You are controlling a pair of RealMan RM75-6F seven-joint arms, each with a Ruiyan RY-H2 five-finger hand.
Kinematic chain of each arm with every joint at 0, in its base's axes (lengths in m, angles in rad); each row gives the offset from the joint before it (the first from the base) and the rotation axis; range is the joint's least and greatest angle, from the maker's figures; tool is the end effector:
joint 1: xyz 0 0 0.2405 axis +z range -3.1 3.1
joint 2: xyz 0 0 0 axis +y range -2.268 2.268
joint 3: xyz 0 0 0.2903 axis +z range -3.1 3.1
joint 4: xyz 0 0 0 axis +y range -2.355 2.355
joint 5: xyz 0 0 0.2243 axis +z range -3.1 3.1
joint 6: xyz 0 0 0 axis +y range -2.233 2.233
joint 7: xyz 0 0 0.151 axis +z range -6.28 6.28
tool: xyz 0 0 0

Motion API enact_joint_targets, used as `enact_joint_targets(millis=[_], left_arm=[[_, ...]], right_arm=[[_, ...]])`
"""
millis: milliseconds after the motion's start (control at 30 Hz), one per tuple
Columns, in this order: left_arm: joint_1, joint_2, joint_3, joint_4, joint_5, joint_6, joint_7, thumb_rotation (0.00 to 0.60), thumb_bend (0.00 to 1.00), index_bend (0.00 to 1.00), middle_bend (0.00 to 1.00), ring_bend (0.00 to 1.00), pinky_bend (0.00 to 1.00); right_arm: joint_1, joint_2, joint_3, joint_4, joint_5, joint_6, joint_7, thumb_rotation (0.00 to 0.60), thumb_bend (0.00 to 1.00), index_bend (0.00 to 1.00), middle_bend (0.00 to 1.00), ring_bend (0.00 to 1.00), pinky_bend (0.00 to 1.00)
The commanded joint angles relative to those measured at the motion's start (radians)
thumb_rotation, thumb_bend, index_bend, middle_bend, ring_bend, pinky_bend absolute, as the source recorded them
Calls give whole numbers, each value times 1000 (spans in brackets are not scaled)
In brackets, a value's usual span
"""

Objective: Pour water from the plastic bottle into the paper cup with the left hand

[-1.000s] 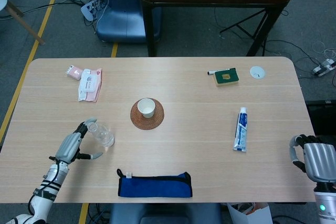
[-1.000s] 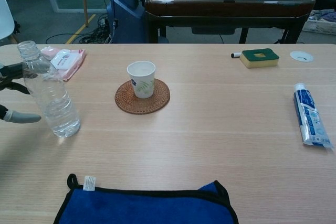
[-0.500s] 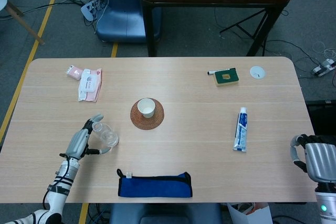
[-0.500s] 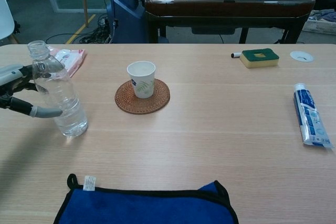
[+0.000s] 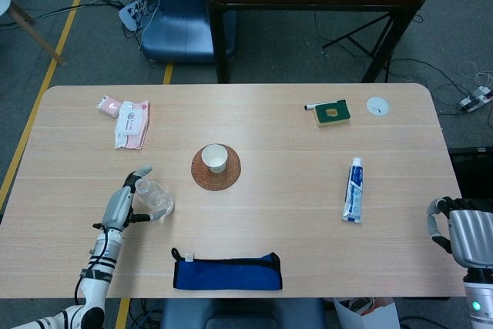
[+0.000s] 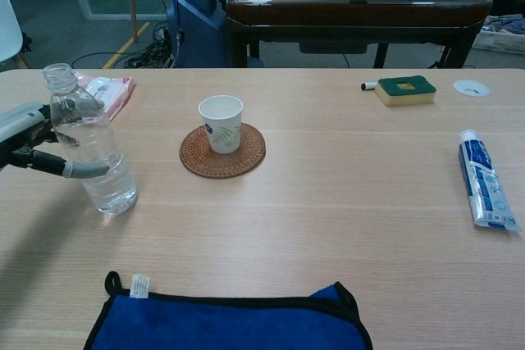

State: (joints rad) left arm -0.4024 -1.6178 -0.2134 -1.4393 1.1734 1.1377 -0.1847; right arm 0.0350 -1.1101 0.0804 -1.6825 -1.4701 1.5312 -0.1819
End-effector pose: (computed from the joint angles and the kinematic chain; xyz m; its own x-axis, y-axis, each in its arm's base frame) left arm -0.2678 0.3122 -0.0223 -0.1928 0.1971 0.9612 0.9812 0.0504 0.1865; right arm -0.3412 -0.1802 0.1698 0.5010 0.0408 0.8645 -0.8646 0.0669 0.4979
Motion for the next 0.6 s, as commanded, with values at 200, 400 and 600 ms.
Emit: enact_joint_targets(millis=[200, 400, 600], left_arm=[[-9, -17, -14, 5, -34, -30, -7, 600, 72, 136, 132, 58, 156], [-16, -33, -17, 12, -42, -48, -18, 600, 72, 174, 158, 69, 156], [-21, -55, -22, 21, -39, -46, -27, 600, 72, 236, 235, 98, 156]], right_arm=[[0, 1, 1, 0, 3, -2, 2, 600, 461, 562, 515, 474, 465], [-1, 4, 3, -2, 1, 3, 6, 600, 462, 562, 515, 474, 465], [-2, 7, 4, -4, 1, 6, 11, 600, 461, 562, 515, 474, 465]])
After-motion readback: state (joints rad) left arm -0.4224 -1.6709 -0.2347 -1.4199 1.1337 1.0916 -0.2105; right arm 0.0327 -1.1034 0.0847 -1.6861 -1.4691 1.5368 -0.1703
